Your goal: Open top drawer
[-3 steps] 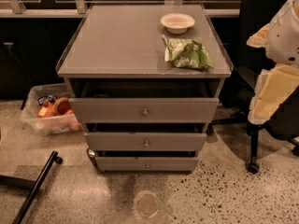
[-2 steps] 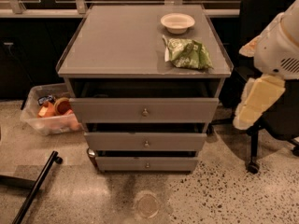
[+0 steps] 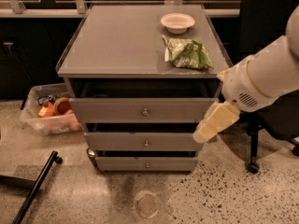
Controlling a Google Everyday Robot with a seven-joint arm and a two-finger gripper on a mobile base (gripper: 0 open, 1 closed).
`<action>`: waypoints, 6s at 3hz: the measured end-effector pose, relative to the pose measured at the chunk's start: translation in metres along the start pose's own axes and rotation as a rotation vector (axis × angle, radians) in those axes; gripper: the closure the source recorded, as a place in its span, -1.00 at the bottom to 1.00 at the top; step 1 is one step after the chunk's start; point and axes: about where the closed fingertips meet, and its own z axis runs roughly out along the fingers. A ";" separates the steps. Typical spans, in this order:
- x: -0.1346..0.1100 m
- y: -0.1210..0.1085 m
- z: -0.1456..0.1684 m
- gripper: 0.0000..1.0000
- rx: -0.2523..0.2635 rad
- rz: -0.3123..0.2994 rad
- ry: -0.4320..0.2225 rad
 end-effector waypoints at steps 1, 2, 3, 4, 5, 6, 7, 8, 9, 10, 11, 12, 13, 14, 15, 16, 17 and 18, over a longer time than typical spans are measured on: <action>-0.006 0.011 0.041 -1.00 0.029 0.134 -0.051; -0.015 -0.002 0.042 -1.00 0.081 0.218 -0.098; -0.015 -0.002 0.042 -1.00 0.081 0.218 -0.098; -0.013 -0.009 0.058 -1.00 0.116 0.290 -0.125; -0.006 -0.015 0.105 -1.00 0.136 0.447 -0.173; -0.005 -0.025 0.151 -1.00 0.152 0.583 -0.228; -0.016 -0.041 0.188 -0.64 0.164 0.655 -0.305; -0.029 -0.058 0.216 -0.16 0.180 0.693 -0.370; -0.042 -0.081 0.246 0.46 0.203 0.732 -0.426; -0.049 -0.100 0.261 0.92 0.227 0.747 -0.452; -0.058 -0.119 0.274 1.00 0.254 0.747 -0.474; -0.067 -0.135 0.289 1.00 0.268 0.742 -0.491; -0.075 -0.149 0.300 1.00 0.280 0.740 -0.507; -0.078 -0.155 0.312 1.00 0.274 0.750 -0.515; -0.080 -0.156 0.323 1.00 0.240 0.755 -0.497; -0.077 -0.152 0.324 1.00 0.206 0.750 -0.470; -0.079 -0.153 0.321 1.00 0.206 0.750 -0.470; -0.076 -0.150 0.320 1.00 0.197 0.744 -0.452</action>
Offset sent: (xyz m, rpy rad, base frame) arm 0.0061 0.0223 -0.0309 0.0713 0.0007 -0.0985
